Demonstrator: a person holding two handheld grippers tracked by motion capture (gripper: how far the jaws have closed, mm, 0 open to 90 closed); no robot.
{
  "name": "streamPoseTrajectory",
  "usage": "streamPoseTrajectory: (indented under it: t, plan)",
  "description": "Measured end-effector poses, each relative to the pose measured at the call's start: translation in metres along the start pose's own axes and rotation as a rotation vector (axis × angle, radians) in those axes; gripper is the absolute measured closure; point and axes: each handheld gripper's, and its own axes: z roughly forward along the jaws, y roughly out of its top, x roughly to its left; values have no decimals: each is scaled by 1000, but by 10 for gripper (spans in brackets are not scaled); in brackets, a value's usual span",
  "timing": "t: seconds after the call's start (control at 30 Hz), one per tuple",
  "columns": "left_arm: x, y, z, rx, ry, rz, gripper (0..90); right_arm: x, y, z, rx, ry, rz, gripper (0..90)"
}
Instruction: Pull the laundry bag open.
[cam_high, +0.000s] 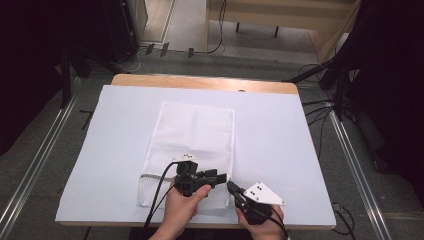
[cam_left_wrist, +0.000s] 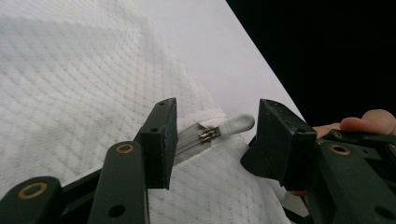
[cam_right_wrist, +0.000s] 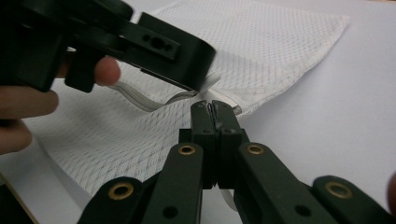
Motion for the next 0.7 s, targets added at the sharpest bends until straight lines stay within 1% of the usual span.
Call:
streamPoseTrajectory:
  t: [0.07,0.1,0.13,0.2,0.23,0.27,0.3,0.33,0.4,0.43,0.53,0.6,0.67,0.7]
  plan:
    - [-1,0,1,7,13,10,508,1,0,0,2,0,-3,900]
    - [-1,1,1,6,9,3,529,1,0,0,2,-2,-9,900]
    - [0,1,1,9,2,-2,527,1,0,0,3,-3,-13,900]
    - [0,2,2,14,-9,-5,499,1,0,0,10,-1,-19,900]
    - [0,2,4,27,-5,-8,468,1,-1,1,17,-1,-27,900]
    - [0,2,4,27,-5,-8,467,1,-1,1,17,-1,-27,900]
    - [-1,2,4,32,10,-1,498,2,-1,2,19,-5,-38,900]
    - [0,2,4,36,25,5,498,2,-1,2,19,-5,-38,900]
    - [3,2,3,41,31,-3,575,2,-1,2,22,-3,-44,900]
    - [7,2,1,31,24,-14,606,1,-1,2,21,-5,-47,900]
    - [9,2,-1,30,19,-19,649,1,-1,2,21,-5,-45,900]
    - [12,2,-4,24,7,-20,708,1,-1,1,18,-6,-46,900]
    - [15,2,-5,22,-6,-33,767,0,0,1,15,-8,-49,900]
    - [17,2,-6,23,-13,-34,781,-1,0,1,12,-7,-49,900]
